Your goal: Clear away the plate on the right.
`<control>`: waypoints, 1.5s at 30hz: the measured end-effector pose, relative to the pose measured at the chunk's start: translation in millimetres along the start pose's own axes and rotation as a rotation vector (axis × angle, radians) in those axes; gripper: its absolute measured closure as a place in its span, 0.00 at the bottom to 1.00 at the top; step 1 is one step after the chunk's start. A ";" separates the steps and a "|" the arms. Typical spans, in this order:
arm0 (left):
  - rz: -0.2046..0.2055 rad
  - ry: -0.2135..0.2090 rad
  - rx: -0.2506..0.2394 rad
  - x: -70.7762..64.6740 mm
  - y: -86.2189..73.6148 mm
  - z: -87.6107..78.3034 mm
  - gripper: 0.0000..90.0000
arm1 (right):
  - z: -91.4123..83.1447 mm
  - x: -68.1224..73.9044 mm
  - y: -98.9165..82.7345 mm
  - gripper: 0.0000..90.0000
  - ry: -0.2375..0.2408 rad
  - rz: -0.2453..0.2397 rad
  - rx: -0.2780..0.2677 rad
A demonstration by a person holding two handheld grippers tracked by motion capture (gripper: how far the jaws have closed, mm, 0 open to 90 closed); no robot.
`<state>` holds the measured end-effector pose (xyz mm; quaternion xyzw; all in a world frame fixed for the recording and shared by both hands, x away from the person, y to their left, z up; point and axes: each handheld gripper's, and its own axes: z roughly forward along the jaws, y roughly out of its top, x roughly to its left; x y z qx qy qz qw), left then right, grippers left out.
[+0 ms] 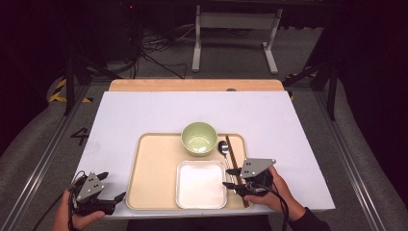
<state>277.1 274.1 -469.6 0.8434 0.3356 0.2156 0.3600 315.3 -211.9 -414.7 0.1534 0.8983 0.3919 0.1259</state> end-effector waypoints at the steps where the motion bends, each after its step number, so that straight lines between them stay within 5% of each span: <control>1: -0.001 -0.003 -0.001 0.1 -0.1 0.2 0.12 | -0.4 -0.7 0.1 0.58 -0.015 0.001 0.004; 11: -0.002 -0.005 0.000 -0.2 0.1 1.2 0.12 | -7.6 -10.3 -0.7 0.37 -0.123 0.008 -0.012; 23: -0.003 -0.003 -0.002 0.0 0.0 1.0 0.12 | -22.9 -35.9 -19.4 0.25 -0.281 0.053 -0.023; 45: 0.001 -0.010 -0.011 1.7 3.7 4.4 0.12 | -57.3 -51.5 -71.0 0.19 -0.418 0.150 -0.006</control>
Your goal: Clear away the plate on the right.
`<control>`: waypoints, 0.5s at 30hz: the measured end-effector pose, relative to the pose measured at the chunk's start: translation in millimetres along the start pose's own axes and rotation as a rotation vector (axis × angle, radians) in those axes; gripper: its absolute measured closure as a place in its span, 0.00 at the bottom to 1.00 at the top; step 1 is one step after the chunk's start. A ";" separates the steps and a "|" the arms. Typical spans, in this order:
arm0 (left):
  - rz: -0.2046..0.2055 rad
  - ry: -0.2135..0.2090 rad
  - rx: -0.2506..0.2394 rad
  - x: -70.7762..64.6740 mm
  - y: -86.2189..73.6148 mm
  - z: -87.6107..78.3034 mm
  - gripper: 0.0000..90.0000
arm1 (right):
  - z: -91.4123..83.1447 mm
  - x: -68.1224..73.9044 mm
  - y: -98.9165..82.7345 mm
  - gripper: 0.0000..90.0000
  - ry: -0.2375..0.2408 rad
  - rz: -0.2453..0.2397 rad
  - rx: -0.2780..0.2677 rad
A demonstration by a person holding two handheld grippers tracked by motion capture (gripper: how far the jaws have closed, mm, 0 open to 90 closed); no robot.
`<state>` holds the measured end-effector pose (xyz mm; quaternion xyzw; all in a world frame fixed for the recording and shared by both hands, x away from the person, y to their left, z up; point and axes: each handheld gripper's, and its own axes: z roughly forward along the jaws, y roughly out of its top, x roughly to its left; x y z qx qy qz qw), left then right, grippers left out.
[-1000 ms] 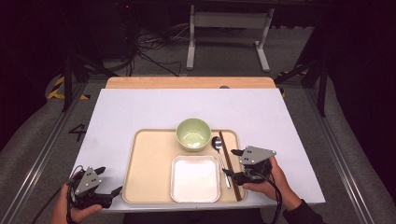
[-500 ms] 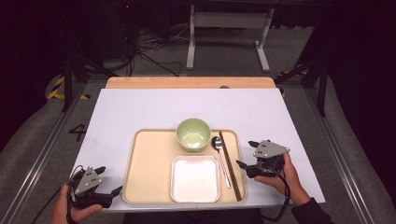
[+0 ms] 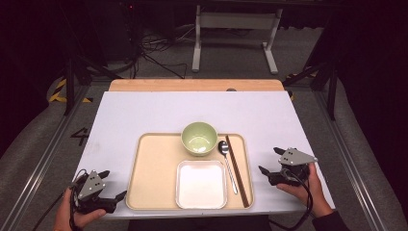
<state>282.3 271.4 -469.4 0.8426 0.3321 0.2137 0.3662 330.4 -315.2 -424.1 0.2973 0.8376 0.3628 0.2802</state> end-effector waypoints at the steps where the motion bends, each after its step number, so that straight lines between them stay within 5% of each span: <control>1: 0.005 -0.003 0.001 0.5 0.5 0.4 0.12 | -0.8 0.1 -3.2 0.19 -0.012 0.005 0.006; 15: 0.013 -0.005 -0.017 3.4 8.7 5.8 0.12 | -11.9 7.5 -35.1 0.17 -0.035 0.055 0.020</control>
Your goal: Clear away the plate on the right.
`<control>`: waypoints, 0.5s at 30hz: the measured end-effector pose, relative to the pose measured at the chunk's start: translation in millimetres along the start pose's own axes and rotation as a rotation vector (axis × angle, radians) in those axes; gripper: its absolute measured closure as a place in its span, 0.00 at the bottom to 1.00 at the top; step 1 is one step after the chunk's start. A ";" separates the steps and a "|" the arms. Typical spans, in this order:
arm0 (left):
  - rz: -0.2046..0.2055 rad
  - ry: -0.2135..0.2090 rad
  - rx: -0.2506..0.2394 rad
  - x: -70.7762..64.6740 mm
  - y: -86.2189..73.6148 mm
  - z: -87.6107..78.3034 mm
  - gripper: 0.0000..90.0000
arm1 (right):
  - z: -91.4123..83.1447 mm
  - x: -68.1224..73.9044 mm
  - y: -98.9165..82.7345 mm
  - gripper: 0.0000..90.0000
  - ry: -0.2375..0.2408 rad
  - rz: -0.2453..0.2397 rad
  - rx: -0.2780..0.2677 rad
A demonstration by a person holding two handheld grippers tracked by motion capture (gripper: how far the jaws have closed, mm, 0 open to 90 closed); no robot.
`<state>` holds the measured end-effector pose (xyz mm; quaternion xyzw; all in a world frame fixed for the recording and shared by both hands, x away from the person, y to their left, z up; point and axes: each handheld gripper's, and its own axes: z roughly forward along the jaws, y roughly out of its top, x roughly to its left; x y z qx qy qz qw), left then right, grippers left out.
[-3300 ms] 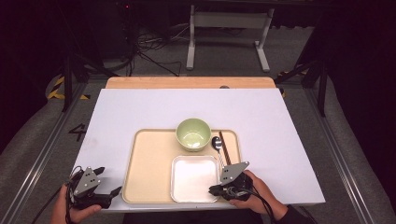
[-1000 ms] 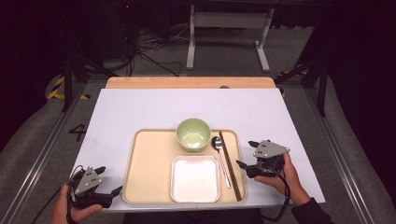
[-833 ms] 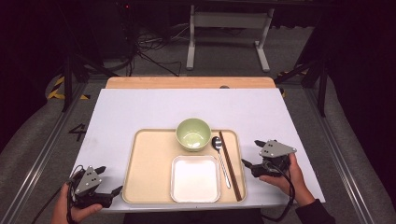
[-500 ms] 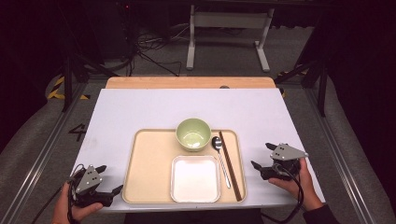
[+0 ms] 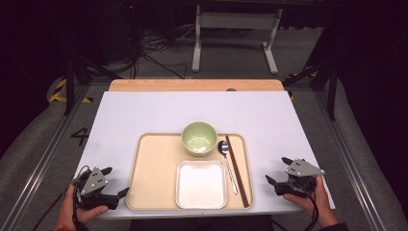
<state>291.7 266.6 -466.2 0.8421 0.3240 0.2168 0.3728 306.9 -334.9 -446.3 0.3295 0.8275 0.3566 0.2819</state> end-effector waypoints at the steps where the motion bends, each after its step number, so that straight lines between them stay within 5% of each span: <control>1: -0.002 -0.001 -0.001 0.8 0.4 0.4 0.12 | -0.7 -0.1 -1.4 0.17 0.001 0.000 -0.001; 15: -0.032 0.044 -0.015 5.3 -0.1 -3.4 0.11 | -2.0 0.9 -2.5 0.17 -0.008 -0.005 -0.024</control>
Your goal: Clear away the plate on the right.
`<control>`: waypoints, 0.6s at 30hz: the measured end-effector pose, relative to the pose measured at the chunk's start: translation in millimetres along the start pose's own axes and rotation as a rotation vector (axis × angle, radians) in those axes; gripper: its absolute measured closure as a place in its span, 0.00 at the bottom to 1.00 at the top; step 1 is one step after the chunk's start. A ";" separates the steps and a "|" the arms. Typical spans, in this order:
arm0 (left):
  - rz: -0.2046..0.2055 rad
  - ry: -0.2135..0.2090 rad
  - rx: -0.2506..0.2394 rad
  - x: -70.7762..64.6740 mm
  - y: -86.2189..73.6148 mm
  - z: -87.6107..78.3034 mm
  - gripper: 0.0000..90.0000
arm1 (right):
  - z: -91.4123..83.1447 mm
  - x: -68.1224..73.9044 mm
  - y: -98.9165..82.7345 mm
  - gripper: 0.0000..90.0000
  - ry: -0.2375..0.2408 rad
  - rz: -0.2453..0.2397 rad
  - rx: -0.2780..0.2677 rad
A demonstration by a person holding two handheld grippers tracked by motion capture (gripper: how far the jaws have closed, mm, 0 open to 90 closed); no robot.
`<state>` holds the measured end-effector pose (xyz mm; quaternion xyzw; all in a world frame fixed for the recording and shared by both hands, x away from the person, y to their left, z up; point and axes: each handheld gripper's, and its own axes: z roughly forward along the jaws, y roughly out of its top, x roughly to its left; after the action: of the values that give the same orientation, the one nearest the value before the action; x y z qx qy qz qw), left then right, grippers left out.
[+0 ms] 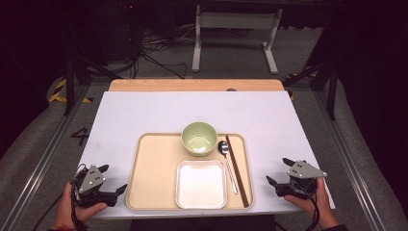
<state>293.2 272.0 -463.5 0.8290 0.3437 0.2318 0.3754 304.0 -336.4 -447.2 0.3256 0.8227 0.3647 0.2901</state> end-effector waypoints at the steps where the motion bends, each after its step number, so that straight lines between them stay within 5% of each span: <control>1: 0.001 0.004 0.002 0.2 0.6 -0.5 0.11 | 0.0 0.2 -0.1 0.17 -0.003 -0.001 -0.001; 18: -0.012 0.018 0.000 3.1 -0.7 -1.0 0.11 | -1.7 3.2 0.3 0.16 -0.022 0.007 0.002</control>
<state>294.3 275.1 -463.0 0.8246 0.3523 0.2371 0.3738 300.9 -334.5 -446.8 0.3325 0.8187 0.3614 0.2977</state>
